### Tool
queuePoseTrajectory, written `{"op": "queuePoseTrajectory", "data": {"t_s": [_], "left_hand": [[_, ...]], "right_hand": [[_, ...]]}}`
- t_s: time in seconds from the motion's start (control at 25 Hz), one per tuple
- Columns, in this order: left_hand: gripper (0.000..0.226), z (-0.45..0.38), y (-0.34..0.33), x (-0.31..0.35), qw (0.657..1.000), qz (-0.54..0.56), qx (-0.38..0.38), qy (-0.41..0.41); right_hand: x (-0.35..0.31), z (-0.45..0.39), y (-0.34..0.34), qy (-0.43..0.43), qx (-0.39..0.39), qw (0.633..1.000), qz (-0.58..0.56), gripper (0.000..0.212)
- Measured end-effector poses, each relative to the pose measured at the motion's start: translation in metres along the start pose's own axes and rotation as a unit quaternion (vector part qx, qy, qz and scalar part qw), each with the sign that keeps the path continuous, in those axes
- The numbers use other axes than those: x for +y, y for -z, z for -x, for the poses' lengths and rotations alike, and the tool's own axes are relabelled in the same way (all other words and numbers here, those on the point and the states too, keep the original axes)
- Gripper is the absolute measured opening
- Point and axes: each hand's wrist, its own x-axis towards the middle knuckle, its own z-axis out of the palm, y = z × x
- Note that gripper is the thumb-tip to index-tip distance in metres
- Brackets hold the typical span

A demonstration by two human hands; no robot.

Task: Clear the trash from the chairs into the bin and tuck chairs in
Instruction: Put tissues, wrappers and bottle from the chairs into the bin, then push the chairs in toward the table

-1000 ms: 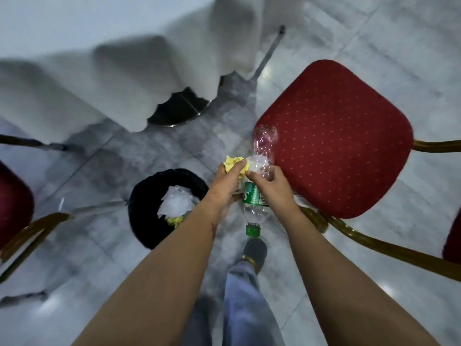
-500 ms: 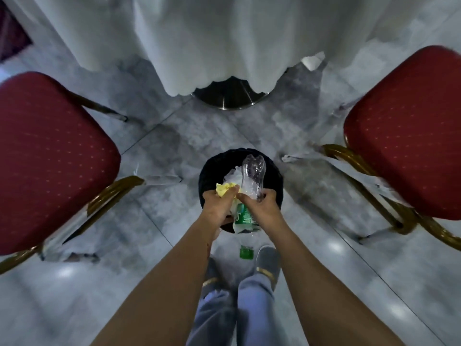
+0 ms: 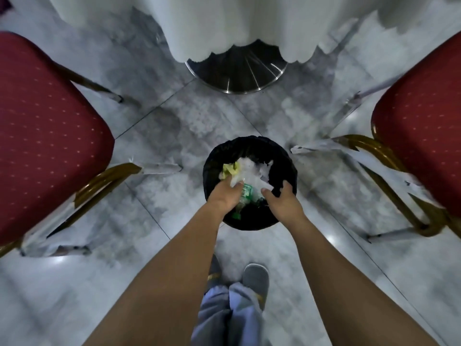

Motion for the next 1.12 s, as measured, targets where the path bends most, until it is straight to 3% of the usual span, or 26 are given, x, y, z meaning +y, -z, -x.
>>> {"op": "queuePoseTrajectory", "data": {"t_s": [0.08,0.2,0.32,0.64,0.8,1.12], "left_hand": [[0.056,0.017,0.002,-0.005,0.996,-0.085,0.000,-0.016],[0.058,0.062,0.013,-0.006,0.968,-0.236,0.059,-0.056],[0.058,0.121,0.026,0.004,0.941,-0.303,0.115,-0.093],[0.061,0.292,0.053,0.020,0.903,-0.353,0.203,-0.140],[0.062,0.366,0.077,0.001,0.899,-0.343,0.237,-0.135],[0.061,0.479,0.137,-0.071,0.881,-0.324,0.324,-0.114]], "right_hand": [[0.004,0.017,0.005,0.021,0.015,0.998,0.057,0.079],[-0.006,0.059,0.017,0.073,0.031,0.988,0.133,0.073],[-0.023,0.110,0.031,0.140,0.030,0.965,0.220,0.070],[-0.054,0.262,0.075,0.282,0.060,0.898,0.333,0.065],[-0.065,0.328,0.082,0.332,0.067,0.869,0.360,0.063],[-0.086,0.431,0.034,0.440,0.061,0.803,0.396,0.061]]}}
